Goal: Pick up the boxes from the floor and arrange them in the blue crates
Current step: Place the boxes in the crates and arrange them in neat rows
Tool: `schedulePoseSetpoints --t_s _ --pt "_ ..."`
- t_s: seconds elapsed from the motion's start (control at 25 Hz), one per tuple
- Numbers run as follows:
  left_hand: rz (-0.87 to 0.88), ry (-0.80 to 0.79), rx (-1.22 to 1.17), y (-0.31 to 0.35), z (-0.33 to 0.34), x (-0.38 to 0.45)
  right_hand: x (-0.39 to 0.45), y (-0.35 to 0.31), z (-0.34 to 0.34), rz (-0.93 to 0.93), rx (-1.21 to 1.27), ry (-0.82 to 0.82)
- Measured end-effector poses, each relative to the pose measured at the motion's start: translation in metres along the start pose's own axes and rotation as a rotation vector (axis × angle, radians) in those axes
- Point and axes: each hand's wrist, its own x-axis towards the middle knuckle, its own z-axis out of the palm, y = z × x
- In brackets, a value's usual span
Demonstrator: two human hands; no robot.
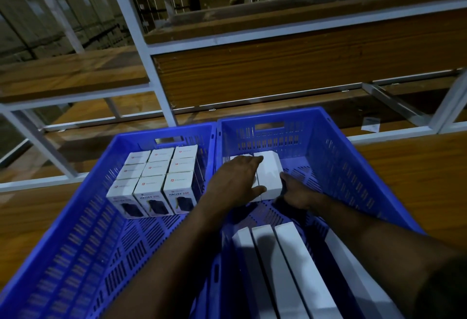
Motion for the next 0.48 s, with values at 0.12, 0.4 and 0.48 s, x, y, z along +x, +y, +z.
schedulePoseSetpoints --t_s 0.12,0.4,0.48 --pt "0.014 0.001 -0.034 0.0005 -0.0011 -0.0011 -0.0005 0.0024 0.0027 -0.015 -0.014 0.007" --pt "-0.013 0.034 -0.056 -0.0007 -0.0011 -0.0001 0.0005 0.0043 0.0066 -0.024 -0.075 0.055" --pt "-0.010 0.049 -0.044 -0.0002 -0.0004 -0.0007 -0.0023 0.0030 0.0056 -0.009 -0.134 0.069"
